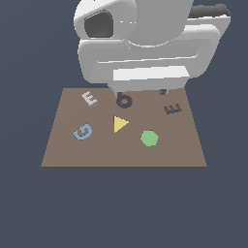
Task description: Insert a designated object into the corresponding slot on a board.
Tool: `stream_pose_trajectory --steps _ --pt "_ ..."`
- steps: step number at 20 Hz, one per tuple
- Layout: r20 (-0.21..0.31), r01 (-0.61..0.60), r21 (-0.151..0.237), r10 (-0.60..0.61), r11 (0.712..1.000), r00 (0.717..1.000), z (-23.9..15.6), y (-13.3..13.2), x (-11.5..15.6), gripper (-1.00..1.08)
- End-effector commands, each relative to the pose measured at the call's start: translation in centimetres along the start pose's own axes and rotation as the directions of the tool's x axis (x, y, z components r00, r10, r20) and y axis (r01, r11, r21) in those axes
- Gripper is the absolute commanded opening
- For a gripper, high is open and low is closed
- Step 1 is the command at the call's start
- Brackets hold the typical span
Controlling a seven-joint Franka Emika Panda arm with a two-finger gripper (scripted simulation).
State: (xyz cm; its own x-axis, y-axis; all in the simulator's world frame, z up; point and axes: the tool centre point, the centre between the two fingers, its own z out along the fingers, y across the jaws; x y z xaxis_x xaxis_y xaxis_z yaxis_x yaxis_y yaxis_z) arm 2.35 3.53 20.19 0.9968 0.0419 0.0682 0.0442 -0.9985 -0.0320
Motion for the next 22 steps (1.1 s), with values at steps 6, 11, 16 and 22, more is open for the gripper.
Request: stream_pose_trajectory --steps 6,11,16,22 --pt "0.002 0.013 0.0 -0.013 1.0 1.0 0.3 0.2 -0.4 1.0" --pt "0.006 0.052 0.0 -0.052 0.999 0.999 1.2 0.9 -1.4 1.0" --pt "0.014 0.115 0.0 -0.115 0.993 0.993 2.6 2.2 -3.1 1.0" --pt "0.027 0.22 0.001 -0.22 0.976 0.975 4.9 4.5 -5.7 1.0"
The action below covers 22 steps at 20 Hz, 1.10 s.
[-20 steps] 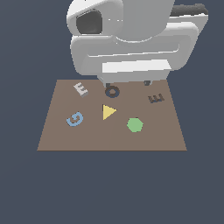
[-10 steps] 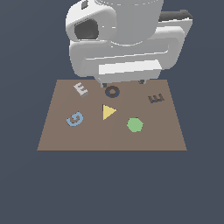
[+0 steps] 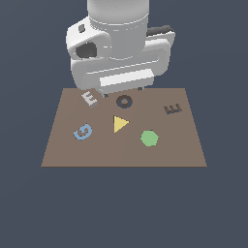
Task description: Insert a designated object into the corresponding slot on a board.
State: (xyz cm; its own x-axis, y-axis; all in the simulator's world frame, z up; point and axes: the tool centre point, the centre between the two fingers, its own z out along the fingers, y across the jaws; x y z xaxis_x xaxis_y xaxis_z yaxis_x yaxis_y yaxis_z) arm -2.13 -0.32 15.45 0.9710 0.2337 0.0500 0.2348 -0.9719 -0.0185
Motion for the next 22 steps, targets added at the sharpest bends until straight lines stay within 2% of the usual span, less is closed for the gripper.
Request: stream_pose_trajectory --steps 1,11,22 --pt "0.006 0.049 0.0 -0.049 0.999 0.999 1.1 0.9 -1.4 1.0" --pt "0.032 0.261 0.002 -0.261 0.965 0.965 5.9 5.6 -6.6 1.0" --pt "0.049 0.396 0.005 -0.395 0.918 0.917 9.1 9.5 -9.3 1.0"
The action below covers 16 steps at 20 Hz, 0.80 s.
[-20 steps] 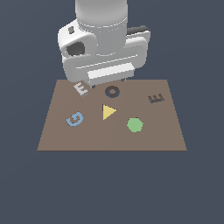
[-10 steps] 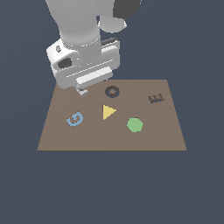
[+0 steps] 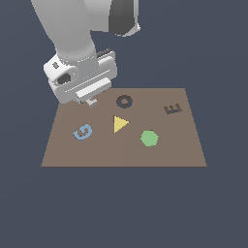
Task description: Insert a designated object into the corresponding slot on a board.
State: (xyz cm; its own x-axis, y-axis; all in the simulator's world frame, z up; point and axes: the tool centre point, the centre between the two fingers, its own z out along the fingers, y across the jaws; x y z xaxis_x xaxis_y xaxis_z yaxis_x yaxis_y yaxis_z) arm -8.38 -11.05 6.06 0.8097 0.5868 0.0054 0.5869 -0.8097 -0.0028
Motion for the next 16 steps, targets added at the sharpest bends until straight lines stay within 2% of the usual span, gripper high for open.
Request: stream_pose_trajectory --steps 1,16 --pt "0.002 0.024 -0.001 -0.024 1.0 1.0 0.5 0.5 -0.5 1.0" --pt "0.006 0.047 -0.002 -0.047 0.999 0.999 2.5 1.1 -1.1 1.0"
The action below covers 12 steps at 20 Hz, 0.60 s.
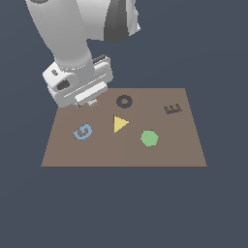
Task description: Insert a designated object into the corresponding slot on a board.
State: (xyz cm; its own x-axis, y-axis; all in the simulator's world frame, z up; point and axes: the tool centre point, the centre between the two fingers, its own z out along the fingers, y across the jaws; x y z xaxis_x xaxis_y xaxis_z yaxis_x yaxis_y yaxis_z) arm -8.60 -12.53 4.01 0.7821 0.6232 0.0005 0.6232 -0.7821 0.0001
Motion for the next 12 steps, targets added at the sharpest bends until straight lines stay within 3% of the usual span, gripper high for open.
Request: stream_pose_trajectory --steps 1,4,5,12 --pt "0.0 0.001 0.0 -0.001 1.0 1.0 0.72 0.01 -0.04 1.0" --pt "0.0 0.002 0.0 -0.002 1.0 1.0 1.03 0.02 -0.04 1.0" --pt "0.0 0.002 0.0 -0.002 1.0 1.0 1.03 0.02 -0.04 -1.0" --pt "0.0 0.002 0.0 -0.002 1.0 1.0 1.03 0.02 -0.04 -1.0"
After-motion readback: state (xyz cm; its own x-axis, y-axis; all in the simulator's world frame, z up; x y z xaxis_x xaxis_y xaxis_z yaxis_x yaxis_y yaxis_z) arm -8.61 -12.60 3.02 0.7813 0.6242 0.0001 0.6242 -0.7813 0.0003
